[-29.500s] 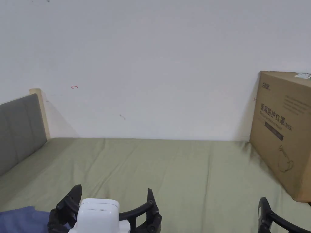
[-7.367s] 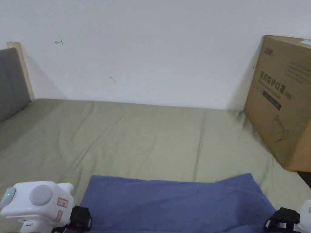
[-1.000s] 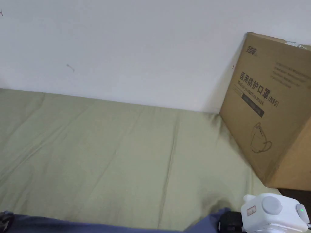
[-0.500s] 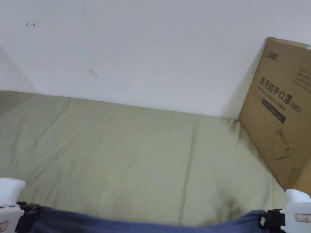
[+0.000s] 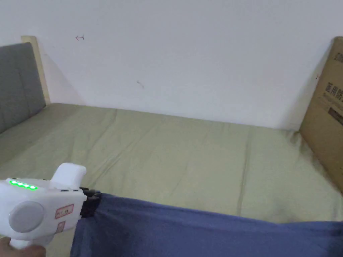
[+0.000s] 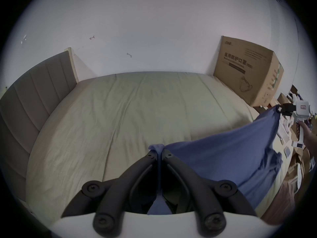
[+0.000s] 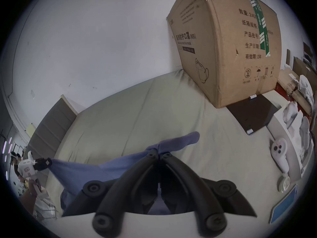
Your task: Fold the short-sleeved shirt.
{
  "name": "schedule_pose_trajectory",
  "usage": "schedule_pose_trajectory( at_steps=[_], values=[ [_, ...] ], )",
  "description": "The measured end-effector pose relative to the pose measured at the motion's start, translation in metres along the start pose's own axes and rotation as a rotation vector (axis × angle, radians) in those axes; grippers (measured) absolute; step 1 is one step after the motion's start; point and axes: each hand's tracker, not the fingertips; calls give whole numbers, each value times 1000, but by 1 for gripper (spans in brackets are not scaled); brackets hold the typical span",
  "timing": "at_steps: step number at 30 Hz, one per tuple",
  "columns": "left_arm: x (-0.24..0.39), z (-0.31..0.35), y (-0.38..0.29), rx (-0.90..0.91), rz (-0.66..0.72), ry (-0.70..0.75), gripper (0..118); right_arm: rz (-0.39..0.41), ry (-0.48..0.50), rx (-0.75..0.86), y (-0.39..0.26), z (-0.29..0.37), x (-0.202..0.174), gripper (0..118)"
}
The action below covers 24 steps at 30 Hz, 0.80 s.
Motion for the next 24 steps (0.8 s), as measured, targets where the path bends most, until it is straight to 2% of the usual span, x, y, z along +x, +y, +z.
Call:
schedule_pose_trajectory(
  at_steps=[2,9,13,17,18,19,20,21,22,24],
  values=[
    [-1,22,-24,-29,-2,-18,3,-9,29,-35,-27,30,8,0],
    [2,80,-119,-199,29,-98,3,-8,6,-276,-120,107,28,0],
    [1,78,-156,-281,62,-105,3,5,-28,-429,-154,102,32,0],
    [-2,64,-170,-313,92,-121,4,40,-81,-447,-163,77,31,0],
    [-2,63,-171,-315,96,-121,9,48,-87,-441,-160,76,27,2],
    [0,64,-170,-316,102,-119,37,51,-91,-425,-158,77,23,23],
    [1,66,-169,-316,110,-116,72,37,-83,-403,-154,78,24,54],
    [1,67,-168,-322,117,-106,96,9,-56,-379,-149,81,22,90],
    [-1,69,-167,-337,132,-109,96,-21,-40,-369,-145,85,18,112],
    [-3,87,-165,-265,236,-194,97,-42,-16,-309,-137,101,7,113]
  ],
)
